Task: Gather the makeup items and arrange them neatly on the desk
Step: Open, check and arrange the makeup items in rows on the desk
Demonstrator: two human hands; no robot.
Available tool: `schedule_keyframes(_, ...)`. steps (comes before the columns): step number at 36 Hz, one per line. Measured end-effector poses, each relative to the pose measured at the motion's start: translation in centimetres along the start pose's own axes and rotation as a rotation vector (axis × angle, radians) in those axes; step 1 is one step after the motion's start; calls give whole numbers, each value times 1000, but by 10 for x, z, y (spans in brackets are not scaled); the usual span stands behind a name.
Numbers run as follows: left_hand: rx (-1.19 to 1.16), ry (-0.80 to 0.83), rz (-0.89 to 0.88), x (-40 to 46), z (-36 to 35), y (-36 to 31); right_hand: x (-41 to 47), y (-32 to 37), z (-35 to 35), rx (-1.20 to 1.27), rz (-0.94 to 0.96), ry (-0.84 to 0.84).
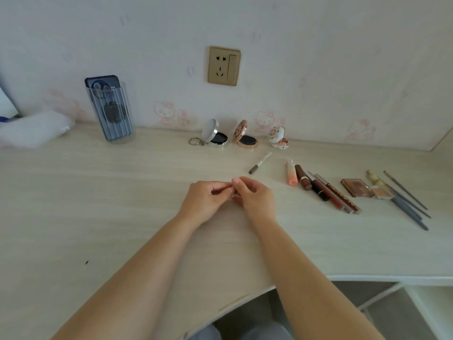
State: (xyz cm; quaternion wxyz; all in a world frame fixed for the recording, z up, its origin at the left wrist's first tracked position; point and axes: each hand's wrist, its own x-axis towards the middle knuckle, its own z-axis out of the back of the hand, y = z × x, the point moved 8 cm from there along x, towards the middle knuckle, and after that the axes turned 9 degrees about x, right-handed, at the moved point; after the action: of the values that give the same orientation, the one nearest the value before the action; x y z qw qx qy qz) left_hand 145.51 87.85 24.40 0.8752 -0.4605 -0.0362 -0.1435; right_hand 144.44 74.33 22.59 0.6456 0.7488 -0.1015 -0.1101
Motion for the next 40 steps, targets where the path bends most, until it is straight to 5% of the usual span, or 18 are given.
schedule_keyframes(12, 78, -56, -5, -4, 1, -7, -2, -2, -1, -32, -28, 86)
schedule_keyframes(28, 517, -93, -6, 10, 3, -42, -3, 10, -5, -106, -150, 113)
schedule_keyframes(40, 519, -100, 30, 23, 28, -52, 6, 20, -20, 277, -288, 204)
